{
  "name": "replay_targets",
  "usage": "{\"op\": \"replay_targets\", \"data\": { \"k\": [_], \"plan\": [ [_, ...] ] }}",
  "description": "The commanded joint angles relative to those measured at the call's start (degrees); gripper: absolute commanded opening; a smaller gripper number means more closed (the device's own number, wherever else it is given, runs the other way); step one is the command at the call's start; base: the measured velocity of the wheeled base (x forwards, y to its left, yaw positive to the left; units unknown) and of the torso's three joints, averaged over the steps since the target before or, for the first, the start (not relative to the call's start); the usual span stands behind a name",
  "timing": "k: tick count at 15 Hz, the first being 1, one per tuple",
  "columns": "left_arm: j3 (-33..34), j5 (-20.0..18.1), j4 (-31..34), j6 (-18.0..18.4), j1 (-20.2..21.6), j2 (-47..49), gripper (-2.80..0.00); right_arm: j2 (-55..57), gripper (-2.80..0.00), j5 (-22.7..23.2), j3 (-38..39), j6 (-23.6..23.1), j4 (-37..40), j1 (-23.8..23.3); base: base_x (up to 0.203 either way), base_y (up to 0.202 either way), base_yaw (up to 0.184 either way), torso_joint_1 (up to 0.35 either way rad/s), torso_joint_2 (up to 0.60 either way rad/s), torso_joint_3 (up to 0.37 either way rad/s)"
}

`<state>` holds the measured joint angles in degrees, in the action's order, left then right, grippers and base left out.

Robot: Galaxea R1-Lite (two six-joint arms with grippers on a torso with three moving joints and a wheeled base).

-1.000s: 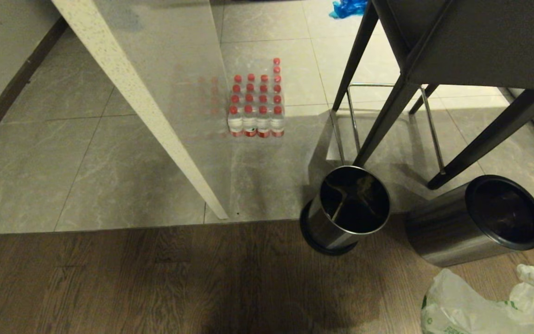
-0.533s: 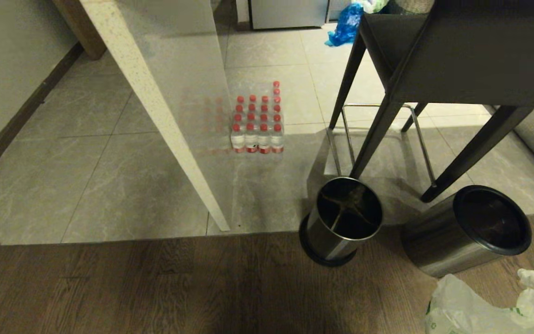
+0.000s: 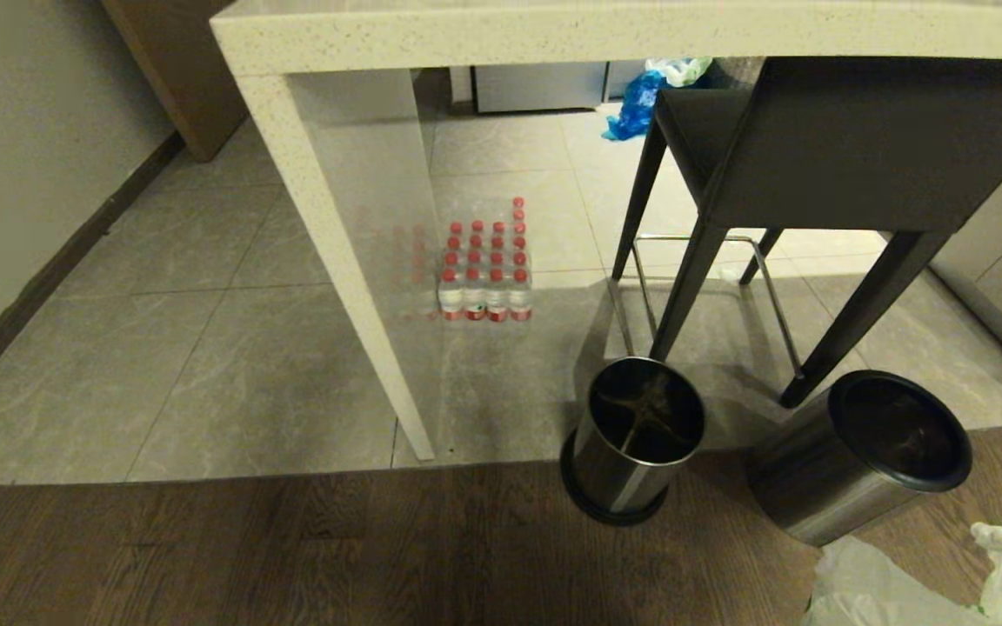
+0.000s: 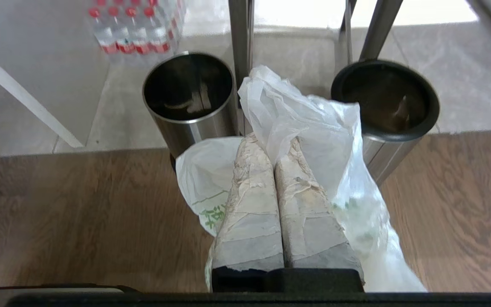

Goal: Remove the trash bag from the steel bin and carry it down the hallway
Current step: Put the trash bag at the door

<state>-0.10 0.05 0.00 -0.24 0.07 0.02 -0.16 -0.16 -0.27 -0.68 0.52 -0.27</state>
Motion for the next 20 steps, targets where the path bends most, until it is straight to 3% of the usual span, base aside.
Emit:
{"op": "replay_targets", "data": {
  "k": [1, 13, 20],
  "plan": [
    [0.0, 0.0, 0.0, 0.0, 0.0, 0.1, -2.80, 0.2, -2.80, 0.0, 0.0, 0.0, 0.0, 0.0, 0.000, 0.000, 0.000, 0.002, 0.00, 0.210],
    [0.0, 0.0, 0.0, 0.0, 0.0, 0.1, -2.80, 0.2, -2.80, 0.0, 0.0, 0.0, 0.0, 0.0, 0.000, 0.000, 0.000, 0.002, 0.00, 0.202],
    [0.0, 0.0, 0.3, 0.3, -0.1, 0.1, -2.80, 0.2, -2.80, 0.0, 0.0, 0.0, 0.0, 0.0, 0.000, 0.000, 0.000, 0.002, 0.00, 0.041]
  ]
}}
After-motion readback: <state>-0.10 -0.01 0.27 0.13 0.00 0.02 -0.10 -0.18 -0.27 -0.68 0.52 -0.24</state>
